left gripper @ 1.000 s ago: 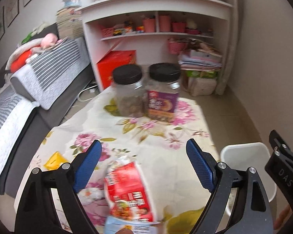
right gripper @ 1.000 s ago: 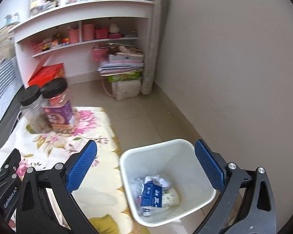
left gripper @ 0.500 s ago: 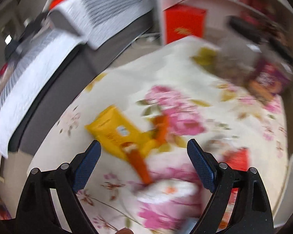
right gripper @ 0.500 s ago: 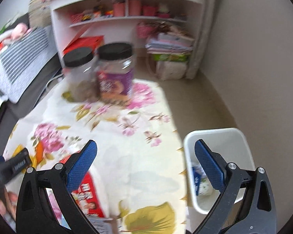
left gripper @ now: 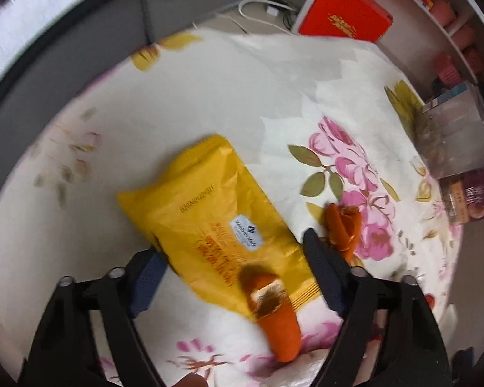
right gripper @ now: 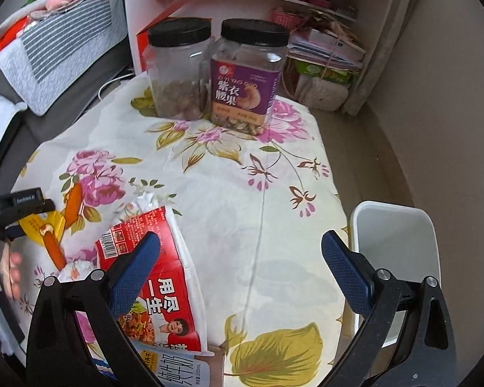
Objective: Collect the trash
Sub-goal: 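Grasp the yellow packet with the left tool while the right tool grasps the orange peel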
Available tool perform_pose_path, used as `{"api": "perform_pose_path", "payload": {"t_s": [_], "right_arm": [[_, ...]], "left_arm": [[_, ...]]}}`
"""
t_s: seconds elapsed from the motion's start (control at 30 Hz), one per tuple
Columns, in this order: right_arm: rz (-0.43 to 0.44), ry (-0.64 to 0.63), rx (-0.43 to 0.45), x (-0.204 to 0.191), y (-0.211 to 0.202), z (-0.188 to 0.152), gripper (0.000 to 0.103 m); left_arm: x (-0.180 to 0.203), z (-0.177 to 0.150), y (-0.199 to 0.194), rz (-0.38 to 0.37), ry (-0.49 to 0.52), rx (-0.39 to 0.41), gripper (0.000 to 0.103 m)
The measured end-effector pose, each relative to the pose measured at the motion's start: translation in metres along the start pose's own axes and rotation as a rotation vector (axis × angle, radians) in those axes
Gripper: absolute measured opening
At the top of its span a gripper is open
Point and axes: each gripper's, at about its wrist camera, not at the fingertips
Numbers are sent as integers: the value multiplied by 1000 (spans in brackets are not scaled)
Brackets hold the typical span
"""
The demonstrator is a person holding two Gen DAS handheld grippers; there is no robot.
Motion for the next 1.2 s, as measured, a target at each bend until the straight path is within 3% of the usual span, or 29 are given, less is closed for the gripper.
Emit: {"api": "perform_pose_path", "payload": {"t_s": [0.03, 0.07, 0.1, 0.17, 0.27, 0.5, 0.77, 0.93, 1.0, 1.2], "right_arm": [[5, -8, 2, -2, 0, 0, 96], [12, -12, 4, -4, 0, 1, 96], [21, -17, 4, -6, 0, 1, 96], [46, -29, 8, -11, -1, 1, 96], [80, -55, 7, -21, -2, 2, 96], [229, -146, -13, -59, -8, -3, 96], [360, -283, 5, -122, -27, -7, 94], [369, -329, -81, -173, -11, -4, 82], [374, -334, -125, -190, -2, -4, 73], [324, -373, -197, -228, 18, -11, 58]], "left_arm": [[3, 1, -1, 10, 24, 15, 67], [6, 1, -1, 8, 38, 15, 51], [7, 2, -2, -4, 49, 6, 42], [8, 4, -3, -37, 67, -14, 15], [11, 3, -10, -74, 106, -24, 5], [30, -2, -51, -112, 257, 16, 1], [27, -5, -111, -40, 384, 147, 1], [14, -4, -136, -26, 393, 189, 1], [9, -3, -142, -25, 390, 199, 1], [0, 2, -152, -27, 379, 221, 1]]}}
Point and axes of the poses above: each gripper's, at about its wrist camera, not at the fingertips, and y roughly the way its jaws point, x to its right, z to its top, and after that the axes turned 14 degrees about -z, right-handed
